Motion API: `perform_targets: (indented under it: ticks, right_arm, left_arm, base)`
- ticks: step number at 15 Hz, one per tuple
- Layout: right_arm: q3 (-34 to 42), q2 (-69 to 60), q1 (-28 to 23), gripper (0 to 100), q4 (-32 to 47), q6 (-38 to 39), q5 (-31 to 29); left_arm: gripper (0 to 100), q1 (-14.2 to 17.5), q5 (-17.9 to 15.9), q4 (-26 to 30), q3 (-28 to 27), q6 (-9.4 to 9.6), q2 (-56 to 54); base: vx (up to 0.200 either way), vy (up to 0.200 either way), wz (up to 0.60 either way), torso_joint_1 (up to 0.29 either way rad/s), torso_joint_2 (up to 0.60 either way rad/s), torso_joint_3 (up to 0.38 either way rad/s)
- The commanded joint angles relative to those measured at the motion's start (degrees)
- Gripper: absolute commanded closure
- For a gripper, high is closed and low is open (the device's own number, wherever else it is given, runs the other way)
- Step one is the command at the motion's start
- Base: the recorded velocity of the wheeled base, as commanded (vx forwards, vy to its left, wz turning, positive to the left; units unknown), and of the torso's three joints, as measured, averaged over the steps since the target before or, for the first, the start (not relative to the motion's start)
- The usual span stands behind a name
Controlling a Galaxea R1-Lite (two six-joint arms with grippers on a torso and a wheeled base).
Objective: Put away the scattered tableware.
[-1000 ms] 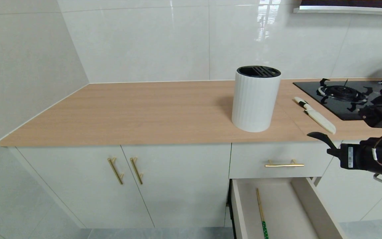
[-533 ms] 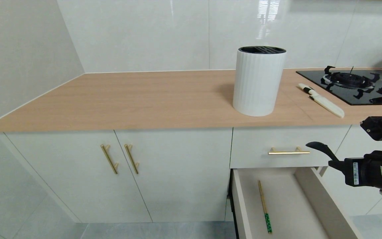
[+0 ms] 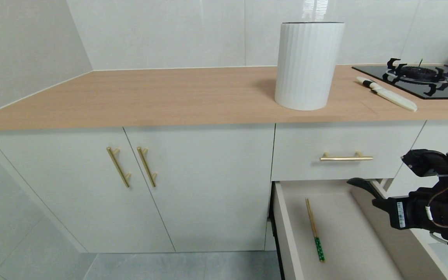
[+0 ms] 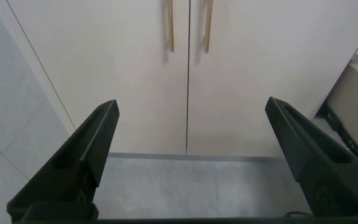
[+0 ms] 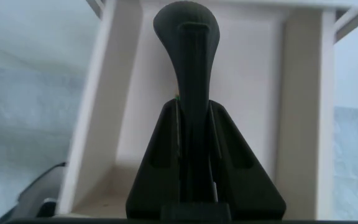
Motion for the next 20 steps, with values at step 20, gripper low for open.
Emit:
perform_targets:
  ticks: [20]
  right_arm:
    - [1.1,47.8,-3.9,100,-39.3,1.0,-6.5]
  left_arm:
    - [0,0.0,0.0,-0.1,0.0,-0.02,0.0]
  base:
    - [0.0,0.0,0.0,-0.02,0.09,0.07]
